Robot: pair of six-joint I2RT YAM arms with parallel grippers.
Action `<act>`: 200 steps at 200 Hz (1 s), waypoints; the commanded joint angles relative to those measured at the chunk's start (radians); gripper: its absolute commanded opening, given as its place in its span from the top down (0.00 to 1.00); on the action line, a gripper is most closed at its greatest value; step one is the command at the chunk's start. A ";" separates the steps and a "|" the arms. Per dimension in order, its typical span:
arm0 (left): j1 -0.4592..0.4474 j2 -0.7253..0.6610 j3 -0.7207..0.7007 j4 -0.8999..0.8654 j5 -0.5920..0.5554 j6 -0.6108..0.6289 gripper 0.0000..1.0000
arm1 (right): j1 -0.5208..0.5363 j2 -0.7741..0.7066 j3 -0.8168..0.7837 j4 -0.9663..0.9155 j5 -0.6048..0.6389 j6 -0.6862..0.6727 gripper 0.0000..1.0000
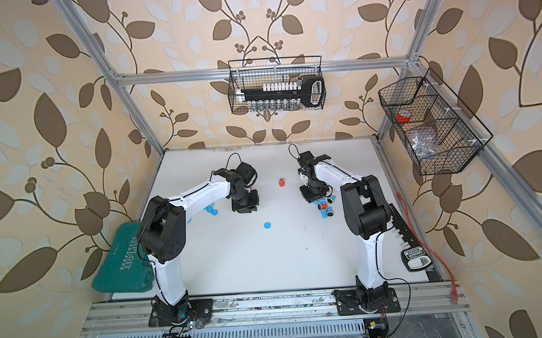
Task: Close the stamp cap
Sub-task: Move the cover to the center of the board, then pick up the stamp from the center of the board.
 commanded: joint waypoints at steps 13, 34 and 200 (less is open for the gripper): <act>0.009 -0.044 -0.006 -0.024 0.018 0.030 0.74 | -0.018 0.041 0.000 0.007 0.020 -0.041 0.64; 0.012 -0.041 -0.003 -0.025 0.014 0.031 0.74 | -0.023 0.030 -0.019 0.016 0.005 -0.045 0.66; 0.047 -0.054 -0.025 -0.019 0.012 0.036 0.74 | -0.024 0.017 -0.100 0.020 -0.035 -0.016 0.68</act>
